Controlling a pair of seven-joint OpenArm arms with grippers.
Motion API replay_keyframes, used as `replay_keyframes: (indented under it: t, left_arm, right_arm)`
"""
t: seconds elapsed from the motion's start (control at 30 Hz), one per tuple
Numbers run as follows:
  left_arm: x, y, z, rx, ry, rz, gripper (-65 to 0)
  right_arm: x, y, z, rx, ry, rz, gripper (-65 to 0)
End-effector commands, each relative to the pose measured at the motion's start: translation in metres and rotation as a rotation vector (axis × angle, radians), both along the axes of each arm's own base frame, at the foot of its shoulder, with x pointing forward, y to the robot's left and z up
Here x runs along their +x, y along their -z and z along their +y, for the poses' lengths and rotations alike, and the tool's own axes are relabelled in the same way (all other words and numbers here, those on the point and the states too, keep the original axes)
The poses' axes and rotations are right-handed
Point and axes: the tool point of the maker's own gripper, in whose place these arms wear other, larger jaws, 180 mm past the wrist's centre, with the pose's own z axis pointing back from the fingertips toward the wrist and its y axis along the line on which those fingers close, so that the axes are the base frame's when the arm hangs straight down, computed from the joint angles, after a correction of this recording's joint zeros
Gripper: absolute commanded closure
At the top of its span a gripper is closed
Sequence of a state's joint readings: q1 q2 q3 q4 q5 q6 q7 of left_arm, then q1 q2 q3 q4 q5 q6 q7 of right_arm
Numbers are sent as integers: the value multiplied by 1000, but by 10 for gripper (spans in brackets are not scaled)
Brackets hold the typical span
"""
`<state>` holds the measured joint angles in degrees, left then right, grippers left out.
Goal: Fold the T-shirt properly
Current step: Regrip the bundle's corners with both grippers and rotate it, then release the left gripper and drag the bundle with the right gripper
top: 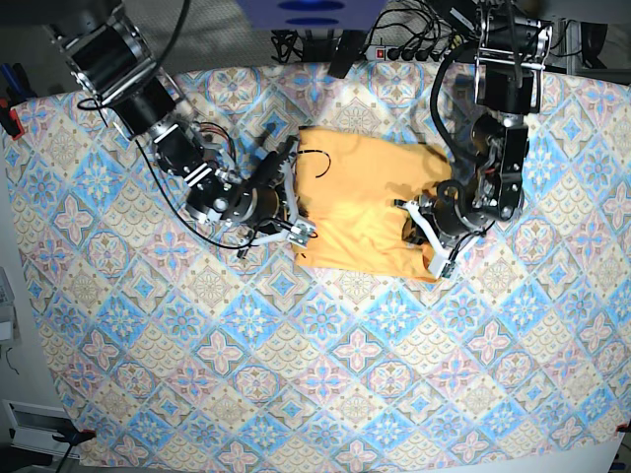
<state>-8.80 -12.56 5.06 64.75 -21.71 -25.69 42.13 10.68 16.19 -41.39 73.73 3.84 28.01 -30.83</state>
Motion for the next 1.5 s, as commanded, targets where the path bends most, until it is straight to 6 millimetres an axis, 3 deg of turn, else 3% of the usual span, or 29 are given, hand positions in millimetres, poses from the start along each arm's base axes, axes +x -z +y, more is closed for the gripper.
replay_keyframes:
  t: [0.0, 0.07, 0.13, 0.23, 0.43, 0.5, 0.73, 0.9, 1.0, 1.1, 1.37, 1.47]
  left_arm:
    - [25, -20, -2, 4, 3, -77, -44]
    - [32, -27, -6, 4, 14, -96, -44]
    - [47, -50, -8, 4, 22, -161, -43]
    - [54, -79, -13, 23, 59, -220, -42]
    - [18, -122, 8, 67, 16, -280, -41]
    - [-1, -123, 10, 73, 15, -284, -41]
    - [-77, -93, -2, 67, 52, -173, -41]
    - [-100, -76, -12, 38, 43, -112, -41]
    - [-105, -69, -15, 29, 38, -87, -41]
    - [-111, -48, -22, 17, 61, -24, -41]
    - [-92, -19, -23, -17, 34, -12, -40]
    - [-82, -6, -12, 33, 30, 3, -40]
  right_arm:
    - [17, -23, 4, 53, 20, -64, -8]
    - [21, -36, 1, 81, 50, -92, -8]
    - [31, -48, -4, 101, 81, -125, -8]
    - [40, -54, -13, 110, 120, -140, -8]
    - [61, -70, -6, 164, 170, -171, -10]
    - [67, -69, -2, 169, 176, -165, -10]
    - [90, -55, 13, 177, 209, -104, -10]
    - [102, -38, 12, 185, 239, -61, -11]
    - [105, -28, 14, 210, 257, -40, -11]
    - [105, -14, 9, 201, 274, -9, -11]
    - [75, 12, 22, 128, 175, 45, -11]
    - [55, 31, -3, 80, 181, 77, -10]
